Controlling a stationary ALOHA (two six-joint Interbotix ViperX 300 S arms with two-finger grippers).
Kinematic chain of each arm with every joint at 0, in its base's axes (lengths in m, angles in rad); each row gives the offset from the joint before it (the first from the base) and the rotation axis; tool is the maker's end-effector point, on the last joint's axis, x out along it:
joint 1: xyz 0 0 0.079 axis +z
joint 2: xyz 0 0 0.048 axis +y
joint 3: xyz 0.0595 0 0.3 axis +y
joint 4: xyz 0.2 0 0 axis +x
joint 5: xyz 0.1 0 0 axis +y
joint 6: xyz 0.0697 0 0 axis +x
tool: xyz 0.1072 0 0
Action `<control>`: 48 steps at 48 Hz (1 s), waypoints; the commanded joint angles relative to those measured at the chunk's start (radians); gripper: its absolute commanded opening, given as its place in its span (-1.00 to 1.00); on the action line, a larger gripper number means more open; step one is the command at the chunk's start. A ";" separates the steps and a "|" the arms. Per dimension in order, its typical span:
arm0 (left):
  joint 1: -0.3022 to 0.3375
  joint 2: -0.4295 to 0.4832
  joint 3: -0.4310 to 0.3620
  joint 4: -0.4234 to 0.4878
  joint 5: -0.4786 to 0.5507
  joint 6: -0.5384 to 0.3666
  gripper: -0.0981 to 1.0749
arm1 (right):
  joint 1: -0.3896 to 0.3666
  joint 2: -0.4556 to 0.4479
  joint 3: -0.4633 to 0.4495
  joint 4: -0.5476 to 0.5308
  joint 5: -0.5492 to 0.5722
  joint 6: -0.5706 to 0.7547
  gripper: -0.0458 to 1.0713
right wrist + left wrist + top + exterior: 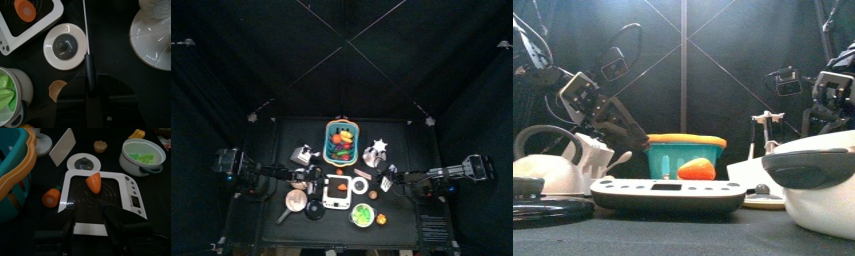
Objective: Drop cleaver
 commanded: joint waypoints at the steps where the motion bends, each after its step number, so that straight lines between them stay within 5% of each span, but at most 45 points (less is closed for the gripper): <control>1: 0.005 -0.003 -0.009 0.003 -0.003 0.000 0.48 | 0.002 -0.014 -0.014 0.000 0.011 -0.002 0.10; 20: 0.020 -0.002 -0.018 -0.002 -0.003 0.000 0.48 | 0.005 -0.020 -0.020 0.005 0.037 0.000 0.39; 48: 0.029 0.008 -0.038 -0.035 -0.002 -0.012 0.48 | 0.003 -0.032 -0.034 -0.040 0.051 -0.002 0.40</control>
